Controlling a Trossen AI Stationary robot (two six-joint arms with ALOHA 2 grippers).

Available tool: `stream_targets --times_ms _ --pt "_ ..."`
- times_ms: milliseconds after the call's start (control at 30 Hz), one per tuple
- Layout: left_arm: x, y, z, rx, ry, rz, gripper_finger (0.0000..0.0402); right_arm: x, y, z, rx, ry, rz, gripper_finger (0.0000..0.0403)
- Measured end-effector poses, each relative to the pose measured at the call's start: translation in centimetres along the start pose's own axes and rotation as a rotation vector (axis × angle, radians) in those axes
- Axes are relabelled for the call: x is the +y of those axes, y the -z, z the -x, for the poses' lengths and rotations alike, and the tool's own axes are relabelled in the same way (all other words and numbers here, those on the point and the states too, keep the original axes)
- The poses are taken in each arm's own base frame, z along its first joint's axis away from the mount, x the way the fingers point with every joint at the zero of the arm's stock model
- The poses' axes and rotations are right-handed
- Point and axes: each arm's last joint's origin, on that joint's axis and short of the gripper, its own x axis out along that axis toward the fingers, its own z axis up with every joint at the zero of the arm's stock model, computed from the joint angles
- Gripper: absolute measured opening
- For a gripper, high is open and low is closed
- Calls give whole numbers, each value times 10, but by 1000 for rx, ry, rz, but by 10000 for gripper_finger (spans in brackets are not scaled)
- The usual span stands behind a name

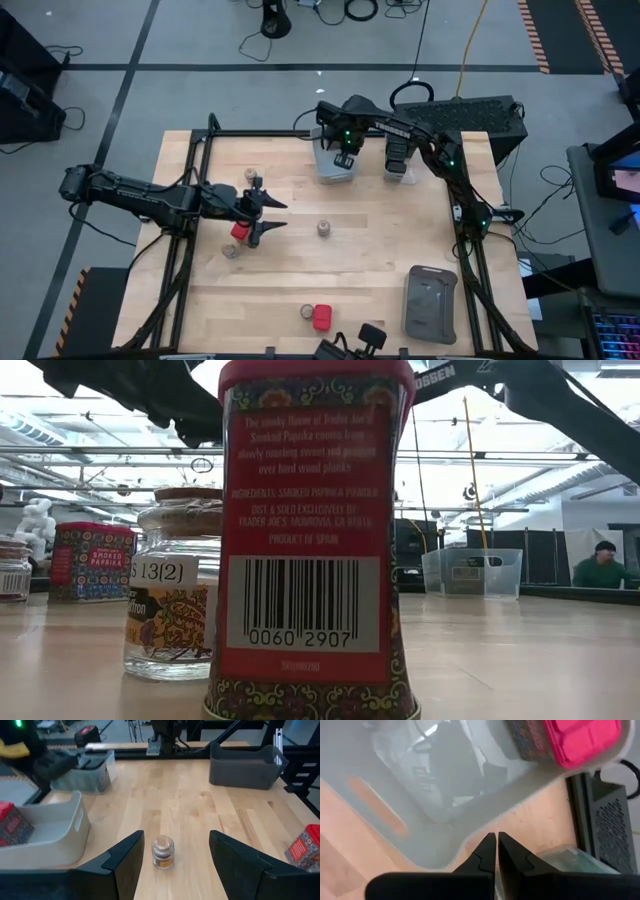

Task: Sort spices by type
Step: Adjust the gray bin on the table

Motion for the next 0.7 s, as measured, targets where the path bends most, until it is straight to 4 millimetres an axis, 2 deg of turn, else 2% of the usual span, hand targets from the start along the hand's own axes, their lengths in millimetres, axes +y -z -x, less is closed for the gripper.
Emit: stream_targets --times_ms 133,300,367,700 --pt "0 1 0 14 9 12 231 -5 2 -5 23 9 -16 0" --pt "-2 2 0 24 41 48 231 -3 11 -34 110 16 -14 0" --pt "-2 4 0 40 43 53 231 -4 15 -41 95 49 -26 0" --pt "-2 4 0 39 42 54 231 1 50 -48 -12 5 -112 0"
